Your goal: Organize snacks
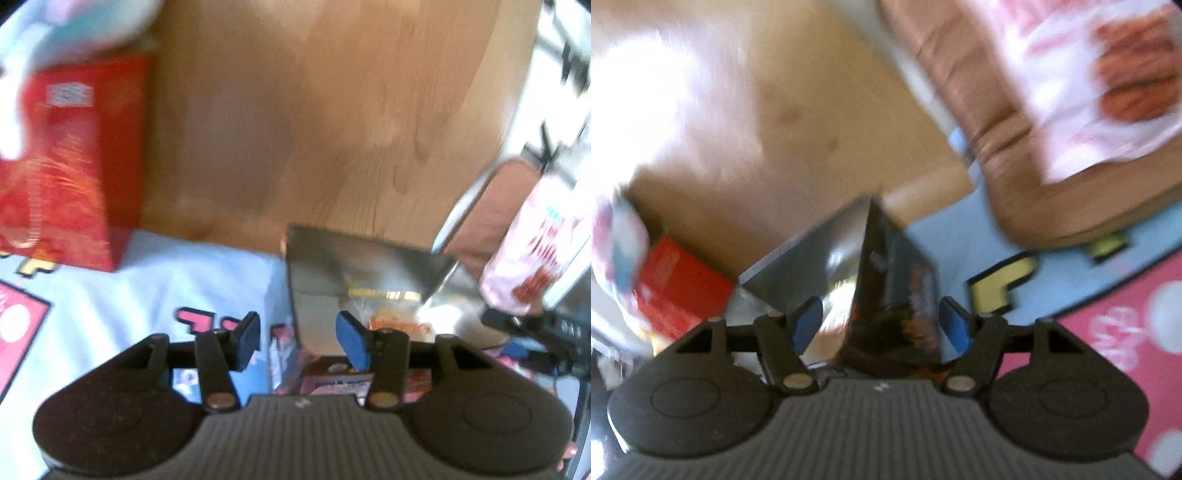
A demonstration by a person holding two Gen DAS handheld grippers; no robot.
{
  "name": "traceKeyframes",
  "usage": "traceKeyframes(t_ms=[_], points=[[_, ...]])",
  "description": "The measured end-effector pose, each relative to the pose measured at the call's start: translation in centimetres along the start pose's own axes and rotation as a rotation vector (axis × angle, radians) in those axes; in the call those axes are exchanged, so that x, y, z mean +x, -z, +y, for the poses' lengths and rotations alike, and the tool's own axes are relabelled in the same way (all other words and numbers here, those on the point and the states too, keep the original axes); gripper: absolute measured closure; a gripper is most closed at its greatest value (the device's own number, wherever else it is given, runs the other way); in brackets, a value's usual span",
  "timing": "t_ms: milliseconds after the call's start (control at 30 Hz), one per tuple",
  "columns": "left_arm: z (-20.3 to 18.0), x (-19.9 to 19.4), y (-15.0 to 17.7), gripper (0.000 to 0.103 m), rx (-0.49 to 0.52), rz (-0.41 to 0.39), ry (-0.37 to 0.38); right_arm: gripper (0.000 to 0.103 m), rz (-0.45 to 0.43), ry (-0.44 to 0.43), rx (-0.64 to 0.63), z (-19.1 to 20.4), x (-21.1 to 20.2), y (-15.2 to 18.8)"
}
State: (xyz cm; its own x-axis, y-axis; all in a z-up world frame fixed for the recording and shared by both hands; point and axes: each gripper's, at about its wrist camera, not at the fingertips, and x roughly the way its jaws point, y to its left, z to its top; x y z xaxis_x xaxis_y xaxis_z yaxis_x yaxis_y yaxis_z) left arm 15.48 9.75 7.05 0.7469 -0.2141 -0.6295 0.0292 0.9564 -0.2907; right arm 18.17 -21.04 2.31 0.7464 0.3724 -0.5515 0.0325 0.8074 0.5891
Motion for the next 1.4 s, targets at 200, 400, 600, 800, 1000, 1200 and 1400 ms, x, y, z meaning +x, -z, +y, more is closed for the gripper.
traceKeyframes(t_ms=[200,400,600,800,1000,1200,1400], points=[[1.5,-3.6,3.8,0.056,-0.031,-0.008,0.036,0.033,-0.048,-0.022,-0.083,0.6,-7.6,5.6],[4.2,-3.2,8.7,0.060,-0.144,0.074,0.015,0.044,-0.057,-0.003,-0.251,2.4,-9.1,9.6],[0.8,-4.4,11.4,0.058,-0.031,0.098,0.116,0.051,0.114,-0.079,-0.187,2.1,-8.2,13.1],[3.2,-6.2,11.7,0.056,-0.119,0.067,0.087,0.051,0.053,-0.042,-0.204,1.3,-10.6,13.2],[6.3,-6.1,10.8,0.056,-0.280,0.064,0.110,0.051,-0.008,-0.060,-0.244,2.5,-10.5,12.0],[5.8,-5.1,9.0,0.048,-0.207,0.039,0.047,0.051,0.030,-0.070,-0.562,8.3,-7.3,14.6],[4.4,-3.7,8.2,0.048,-0.123,0.054,0.046,0.030,0.056,-0.042,-0.903,13.0,-2.4,18.3]])
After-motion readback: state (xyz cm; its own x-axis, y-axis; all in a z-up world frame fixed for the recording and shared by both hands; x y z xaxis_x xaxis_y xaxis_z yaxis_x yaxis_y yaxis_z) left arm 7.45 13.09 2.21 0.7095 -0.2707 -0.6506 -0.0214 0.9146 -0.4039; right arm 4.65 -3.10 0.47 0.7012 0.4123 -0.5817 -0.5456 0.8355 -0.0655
